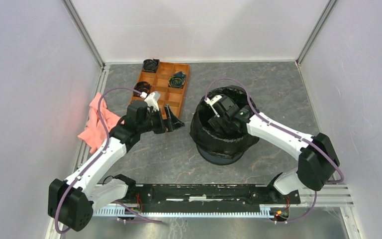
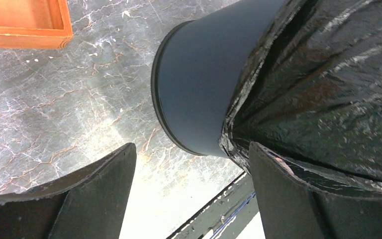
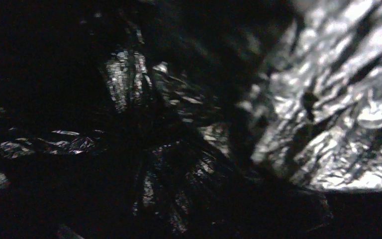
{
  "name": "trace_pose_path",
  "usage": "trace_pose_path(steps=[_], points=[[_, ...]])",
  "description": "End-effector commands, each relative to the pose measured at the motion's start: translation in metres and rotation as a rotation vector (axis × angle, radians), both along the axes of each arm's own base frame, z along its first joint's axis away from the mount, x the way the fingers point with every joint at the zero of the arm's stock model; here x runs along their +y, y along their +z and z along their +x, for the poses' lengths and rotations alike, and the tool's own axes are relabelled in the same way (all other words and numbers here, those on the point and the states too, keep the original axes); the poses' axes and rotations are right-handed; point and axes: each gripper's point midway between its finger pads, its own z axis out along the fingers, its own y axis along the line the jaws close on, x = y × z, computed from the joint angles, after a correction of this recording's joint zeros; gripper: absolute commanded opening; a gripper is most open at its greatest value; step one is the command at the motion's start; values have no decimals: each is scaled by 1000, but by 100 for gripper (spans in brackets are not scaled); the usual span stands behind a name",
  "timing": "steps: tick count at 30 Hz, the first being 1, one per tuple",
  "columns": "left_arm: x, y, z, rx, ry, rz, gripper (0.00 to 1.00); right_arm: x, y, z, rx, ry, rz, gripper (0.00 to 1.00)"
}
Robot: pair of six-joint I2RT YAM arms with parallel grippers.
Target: Put the trash bags into the trash bin
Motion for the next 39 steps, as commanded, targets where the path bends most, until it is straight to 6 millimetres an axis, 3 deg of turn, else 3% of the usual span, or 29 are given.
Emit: trace_pose_path(steps=[1,5,11,14,18,21,26,29,33,39], points=[[4,8,-6,-59,-5,6,89,-45,-5,0,-11,-93,-154,91],[4,7,-6,-62,-13,8,90,-85,-13,-12,-4,-194,-174,92],[-4,12,-5,-65,-57,-13,90,-174,-17,-36,-36,-470,-284,98],[-5,15,-6,-76,-70,-19,90,-194,-4,-36,-83,-574,-216,98],[-4,18,-11,-88,-86,-19,90,-238,9,-41,-151,-756,-252,98],[-3,22,-16,-100,-98,-20,90,-254,11,-46,-151,-828,-272,98],[-2,27,-25,-107,-128,-19,91,-261,9,-50,-132,-874,-246,98],[-4,27,-26,-106,-148,-19,91,-238,15,-44,-100,-800,-111,98],[-9,27,-21,-104,-170,-23,91,-205,47,-33,-160,-713,120,98],[-16,30,-14,-106,-176,-47,92,-201,104,-34,-290,-668,198,98]])
